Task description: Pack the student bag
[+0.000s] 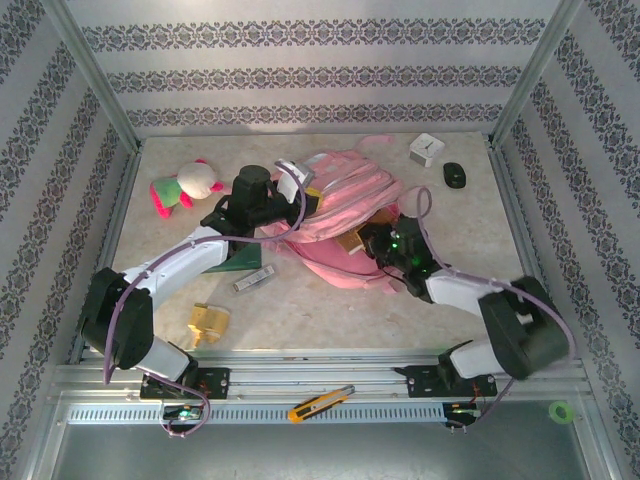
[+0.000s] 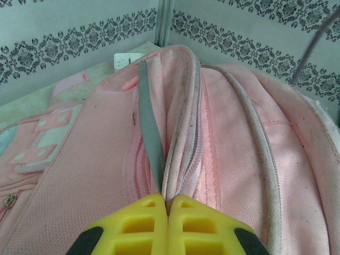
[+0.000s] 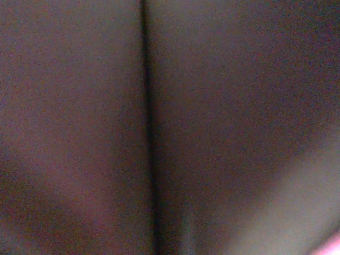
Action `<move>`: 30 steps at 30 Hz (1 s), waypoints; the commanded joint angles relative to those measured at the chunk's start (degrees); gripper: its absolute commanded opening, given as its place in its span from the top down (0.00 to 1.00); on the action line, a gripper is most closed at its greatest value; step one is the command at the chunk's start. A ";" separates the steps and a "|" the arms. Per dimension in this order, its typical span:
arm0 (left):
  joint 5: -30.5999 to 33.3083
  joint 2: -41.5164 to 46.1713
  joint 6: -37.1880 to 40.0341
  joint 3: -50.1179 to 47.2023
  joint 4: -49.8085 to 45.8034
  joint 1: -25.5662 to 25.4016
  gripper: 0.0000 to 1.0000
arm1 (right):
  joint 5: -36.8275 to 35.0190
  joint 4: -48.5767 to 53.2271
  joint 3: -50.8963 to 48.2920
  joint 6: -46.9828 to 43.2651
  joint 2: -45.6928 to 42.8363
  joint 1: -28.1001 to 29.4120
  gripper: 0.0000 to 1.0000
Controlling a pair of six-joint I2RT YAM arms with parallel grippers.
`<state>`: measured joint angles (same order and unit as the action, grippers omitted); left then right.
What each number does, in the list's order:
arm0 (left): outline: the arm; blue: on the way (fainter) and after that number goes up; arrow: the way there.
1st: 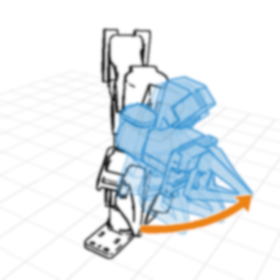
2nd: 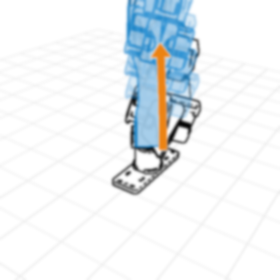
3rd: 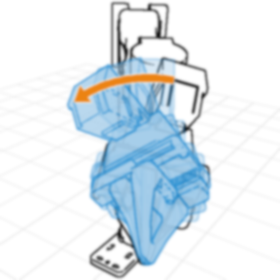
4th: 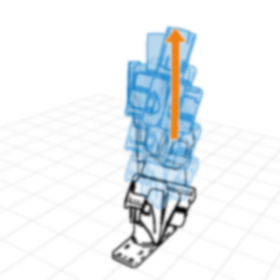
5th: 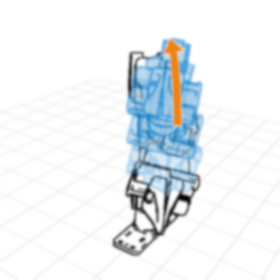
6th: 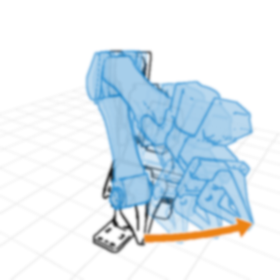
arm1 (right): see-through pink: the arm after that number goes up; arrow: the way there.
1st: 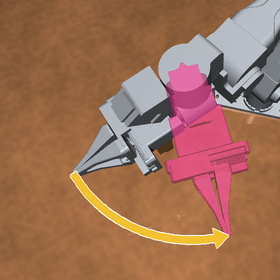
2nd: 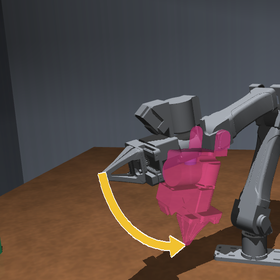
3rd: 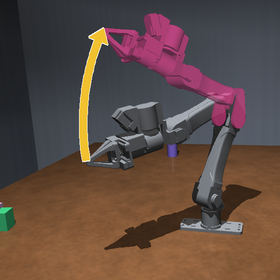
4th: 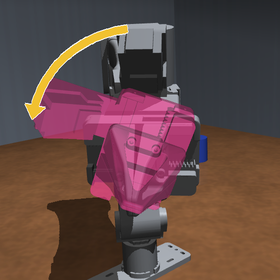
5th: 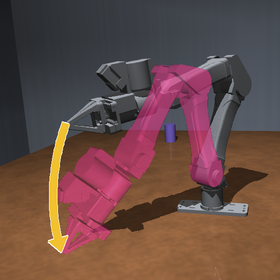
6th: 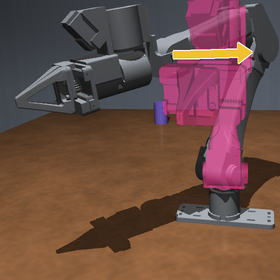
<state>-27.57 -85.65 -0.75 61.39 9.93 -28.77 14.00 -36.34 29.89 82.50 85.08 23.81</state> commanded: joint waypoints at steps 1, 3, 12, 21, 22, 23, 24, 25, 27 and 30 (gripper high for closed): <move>-3.05 0.87 -0.92 3.77 8.76 0.47 1.00 | -3.38 -15.93 5.65 1.78 5.93 1.06 1.00; -3.22 1.00 -0.92 3.74 8.85 0.42 1.00 | -4.14 -17.06 8.80 2.63 10.88 1.64 1.00; -3.85 0.96 -0.48 4.74 7.93 0.89 1.00 | -3.75 -20.21 17.22 6.16 25.64 2.73 0.82; -2.93 -0.11 0.14 5.91 7.14 1.67 1.00 | -1.00 -11.07 11.16 6.23 20.12 1.68 0.46; -2.85 -0.32 0.18 5.96 7.12 1.68 1.00 | -0.44 -10.76 9.78 6.20 19.06 1.36 0.46; -2.84 -0.46 0.23 6.07 7.05 1.75 1.00 | 0.00 -10.56 8.61 6.16 18.17 1.14 0.46; -2.79 -0.57 0.23 6.03 7.01 1.78 1.00 | 0.30 -10.47 7.39 6.05 17.08 0.86 0.46; -2.76 -0.75 0.31 6.15 7.02 1.78 1.00 | 0.64 -10.63 6.14 6.07 15.95 0.60 0.47; -2.73 -0.91 0.35 6.11 6.97 1.71 1.00 | 0.77 -10.86 4.56 6.08 14.03 0.20 0.54; -2.49 -0.97 0.66 6.22 6.79 1.77 1.00 | 1.87 -10.60 3.99 5.68 11.57 -0.58 0.57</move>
<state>-28.75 -87.33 -0.69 64.31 9.89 -27.62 14.44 -47.51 34.70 88.77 99.13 24.08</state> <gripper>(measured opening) 0.039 0.434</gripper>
